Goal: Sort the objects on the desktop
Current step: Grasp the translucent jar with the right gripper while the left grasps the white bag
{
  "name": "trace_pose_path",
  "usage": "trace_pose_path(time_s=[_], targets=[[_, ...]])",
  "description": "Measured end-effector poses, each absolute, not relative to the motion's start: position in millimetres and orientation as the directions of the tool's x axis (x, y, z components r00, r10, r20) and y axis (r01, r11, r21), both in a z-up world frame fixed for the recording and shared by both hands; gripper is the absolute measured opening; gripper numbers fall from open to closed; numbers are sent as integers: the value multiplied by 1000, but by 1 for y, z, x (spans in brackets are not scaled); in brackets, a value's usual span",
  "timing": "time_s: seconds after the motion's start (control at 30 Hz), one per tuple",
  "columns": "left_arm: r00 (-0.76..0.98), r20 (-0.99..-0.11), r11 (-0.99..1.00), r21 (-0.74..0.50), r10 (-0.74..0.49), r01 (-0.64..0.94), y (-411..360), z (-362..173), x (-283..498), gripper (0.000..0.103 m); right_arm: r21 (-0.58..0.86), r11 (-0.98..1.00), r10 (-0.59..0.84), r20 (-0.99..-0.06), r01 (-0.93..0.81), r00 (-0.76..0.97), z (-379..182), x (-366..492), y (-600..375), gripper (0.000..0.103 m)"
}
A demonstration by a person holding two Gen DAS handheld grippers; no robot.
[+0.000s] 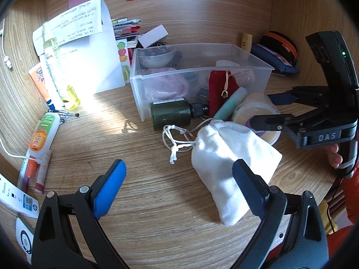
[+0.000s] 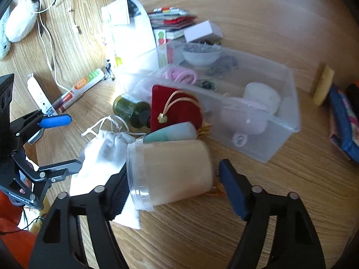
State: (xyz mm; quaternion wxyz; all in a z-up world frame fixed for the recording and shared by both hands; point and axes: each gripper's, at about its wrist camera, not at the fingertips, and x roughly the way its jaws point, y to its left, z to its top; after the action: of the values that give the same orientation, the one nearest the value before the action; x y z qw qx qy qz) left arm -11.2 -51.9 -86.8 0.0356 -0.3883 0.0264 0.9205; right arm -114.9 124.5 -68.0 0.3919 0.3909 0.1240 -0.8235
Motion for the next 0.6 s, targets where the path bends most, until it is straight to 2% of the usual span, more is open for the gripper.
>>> trace_pose_path(time_s=[0.03, 0.33, 0.6], targets=[[-692, -720, -996, 18, 48, -88, -51, -88, -12, 97, 110, -658, -556, -739, 745, -381, -69, -115, 123, 64], [-671, -736, -991, 7, 86, -135, -32, -94, -22, 97, 123, -666, -571, -718, 735, -398, -63, -112, 126, 63], [-622, -757, -976, -96, 199, -196, -23, -95, -30, 97, 157, -687, -608, -659, 709, -443, -47, -107, 154, 63]])
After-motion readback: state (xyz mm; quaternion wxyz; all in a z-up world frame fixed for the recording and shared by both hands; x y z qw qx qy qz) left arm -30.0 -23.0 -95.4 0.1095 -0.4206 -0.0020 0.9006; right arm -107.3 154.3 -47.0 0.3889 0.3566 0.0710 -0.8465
